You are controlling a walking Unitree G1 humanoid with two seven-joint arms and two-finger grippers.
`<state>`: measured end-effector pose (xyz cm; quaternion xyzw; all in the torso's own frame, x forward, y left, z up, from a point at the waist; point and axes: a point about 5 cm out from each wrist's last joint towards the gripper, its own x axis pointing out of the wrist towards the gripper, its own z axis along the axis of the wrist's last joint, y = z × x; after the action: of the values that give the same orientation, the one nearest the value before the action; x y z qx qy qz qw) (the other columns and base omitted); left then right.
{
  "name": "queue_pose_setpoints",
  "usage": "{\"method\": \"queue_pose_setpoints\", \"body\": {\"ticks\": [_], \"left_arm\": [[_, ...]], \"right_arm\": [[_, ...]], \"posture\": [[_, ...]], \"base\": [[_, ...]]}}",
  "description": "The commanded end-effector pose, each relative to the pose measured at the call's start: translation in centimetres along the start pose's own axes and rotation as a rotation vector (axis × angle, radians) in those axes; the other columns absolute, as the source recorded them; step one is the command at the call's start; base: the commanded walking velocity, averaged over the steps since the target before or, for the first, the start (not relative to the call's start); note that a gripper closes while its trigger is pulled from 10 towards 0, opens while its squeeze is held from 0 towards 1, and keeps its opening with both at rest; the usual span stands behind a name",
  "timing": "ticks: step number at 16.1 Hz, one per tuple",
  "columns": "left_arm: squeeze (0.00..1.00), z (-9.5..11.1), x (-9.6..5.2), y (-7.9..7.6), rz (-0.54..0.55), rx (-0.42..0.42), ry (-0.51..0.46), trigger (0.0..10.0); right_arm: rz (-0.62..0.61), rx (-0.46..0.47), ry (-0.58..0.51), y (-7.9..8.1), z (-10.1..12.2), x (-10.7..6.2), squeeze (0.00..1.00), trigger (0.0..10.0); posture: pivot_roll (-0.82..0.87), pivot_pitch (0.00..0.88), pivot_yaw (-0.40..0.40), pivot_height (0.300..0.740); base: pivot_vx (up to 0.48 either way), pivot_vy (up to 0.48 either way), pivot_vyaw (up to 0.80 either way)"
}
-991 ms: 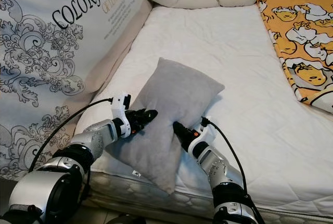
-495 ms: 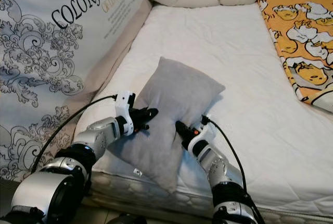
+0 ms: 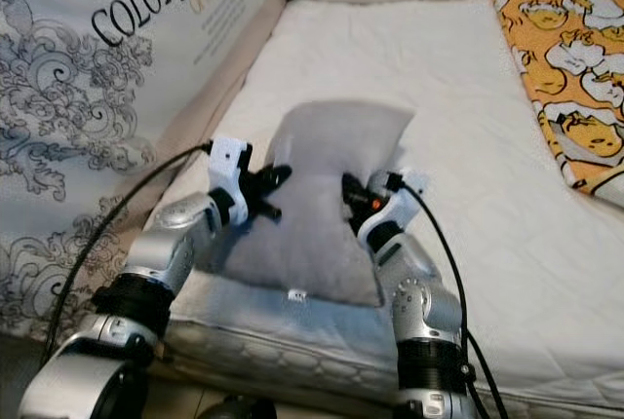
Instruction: Clean up the room
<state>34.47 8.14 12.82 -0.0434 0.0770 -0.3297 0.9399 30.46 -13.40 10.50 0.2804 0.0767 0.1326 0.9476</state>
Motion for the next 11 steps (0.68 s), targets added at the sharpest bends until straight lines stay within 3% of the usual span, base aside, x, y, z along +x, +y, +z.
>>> {"method": "queue_pose_setpoints", "body": {"ticks": [1,4,5,6,7,8,11], "left_arm": [[0.0,1.1,-0.2,-0.2,0.005,0.043,-0.028,0.0],[0.0,2.7,-1.4,-1.1,0.051,0.08,-0.085,0.0],[0.0,3.2,-1.7,-1.4,0.057,0.11,-0.107,1.8],[0.0,3.0,-1.9,-1.6,0.078,0.165,-0.073,10.0],[0.0,2.8,-2.1,-1.9,0.072,0.193,-0.056,10.0],[0.0,3.1,-2.4,-2.0,0.088,0.185,-0.092,10.0],[0.0,2.8,-3.0,-2.0,0.11,0.179,-0.077,10.0]], "right_arm": [[0.031,-0.018,-0.044,1.2,1.1,0.1,0.0,0.0],[0.047,-0.074,-0.121,3.0,2.8,-0.8,0.0,0.0],[0.049,-0.103,-0.124,3.4,2.9,-1.1,0.0,0.4],[0.027,-0.148,-0.116,3.5,2.9,-1.2,0.0,10.0],[0.022,-0.165,-0.114,3.6,2.8,-1.4,0.0,10.0],[0.013,-0.177,-0.1,3.6,2.6,-1.7,0.0,10.0],[-0.025,-0.201,-0.084,3.4,2.3,-2.2,0.0,10.0]], "posture": [[-0.11,0.0,0.113,0.74],[-0.11,0.0,0.12,0.74],[-0.11,0.0,0.118,0.74],[-0.11,0.0,0.115,0.74],[-0.11,0.0,0.112,0.74],[-0.11,0.0,0.109,0.74],[-0.1,0.0,0.102,0.74]], "base": [[0.0,0.0,0.0],[0.0,0.0,0.0],[0.0,0.0,0.0],[0.0,0.0,0.0],[0.0,0.0,0.0],[0.0,0.0,0.0],[0.0,0.0,0.0]]}}
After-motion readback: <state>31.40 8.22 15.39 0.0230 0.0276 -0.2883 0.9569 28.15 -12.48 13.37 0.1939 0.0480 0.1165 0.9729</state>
